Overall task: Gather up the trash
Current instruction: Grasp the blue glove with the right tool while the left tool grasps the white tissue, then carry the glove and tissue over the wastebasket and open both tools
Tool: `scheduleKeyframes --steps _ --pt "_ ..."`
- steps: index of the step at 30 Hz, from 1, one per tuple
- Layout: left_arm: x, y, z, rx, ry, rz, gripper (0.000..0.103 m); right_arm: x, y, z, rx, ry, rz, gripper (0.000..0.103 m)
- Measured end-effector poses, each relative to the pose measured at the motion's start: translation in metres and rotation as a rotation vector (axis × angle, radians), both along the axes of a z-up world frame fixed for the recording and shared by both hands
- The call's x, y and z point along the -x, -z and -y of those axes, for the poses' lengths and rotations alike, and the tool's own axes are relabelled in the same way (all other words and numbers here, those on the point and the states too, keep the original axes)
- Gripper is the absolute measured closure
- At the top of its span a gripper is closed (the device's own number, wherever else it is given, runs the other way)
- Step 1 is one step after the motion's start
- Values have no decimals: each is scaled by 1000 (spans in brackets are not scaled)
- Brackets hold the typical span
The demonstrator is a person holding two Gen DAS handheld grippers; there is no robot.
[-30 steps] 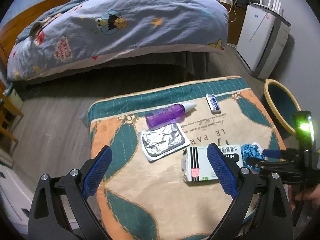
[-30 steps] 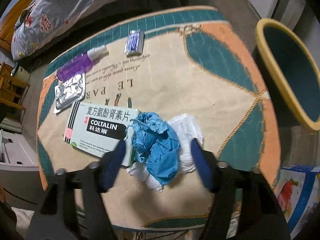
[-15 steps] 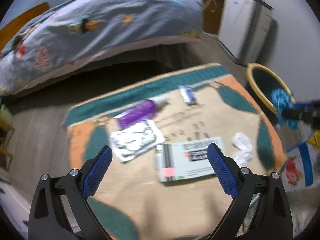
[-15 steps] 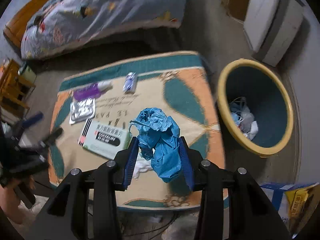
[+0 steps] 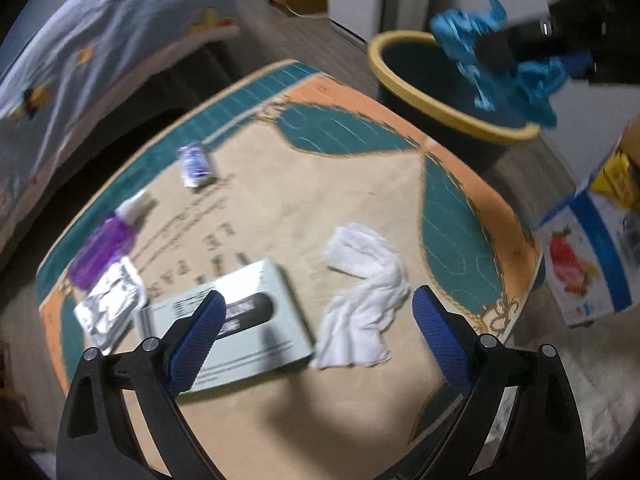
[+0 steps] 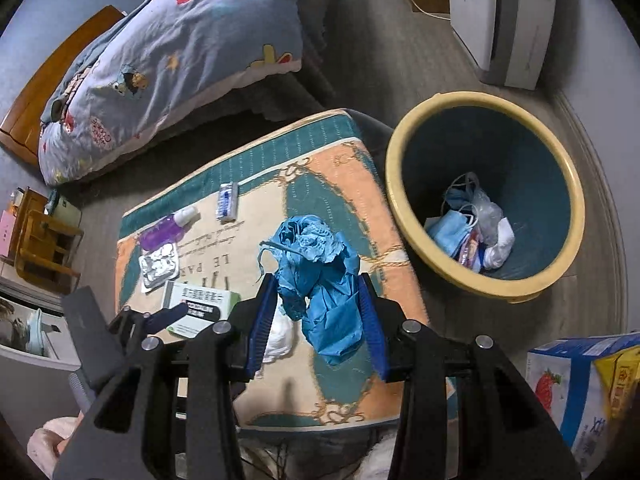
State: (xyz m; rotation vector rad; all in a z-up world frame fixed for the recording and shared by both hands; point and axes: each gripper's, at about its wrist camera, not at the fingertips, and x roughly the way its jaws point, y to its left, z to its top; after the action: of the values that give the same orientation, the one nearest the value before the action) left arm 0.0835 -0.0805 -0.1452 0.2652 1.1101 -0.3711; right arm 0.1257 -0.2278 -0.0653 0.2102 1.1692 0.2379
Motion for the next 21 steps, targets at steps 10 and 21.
scheduleKeyframes --steps 10,21 --pt "-13 34 36 -65 71 -135 49 -8 7 42 0 52 -6 62" --pt "-24 -28 51 45 75 27 89 -16 9 78 -34 117 -3 62"
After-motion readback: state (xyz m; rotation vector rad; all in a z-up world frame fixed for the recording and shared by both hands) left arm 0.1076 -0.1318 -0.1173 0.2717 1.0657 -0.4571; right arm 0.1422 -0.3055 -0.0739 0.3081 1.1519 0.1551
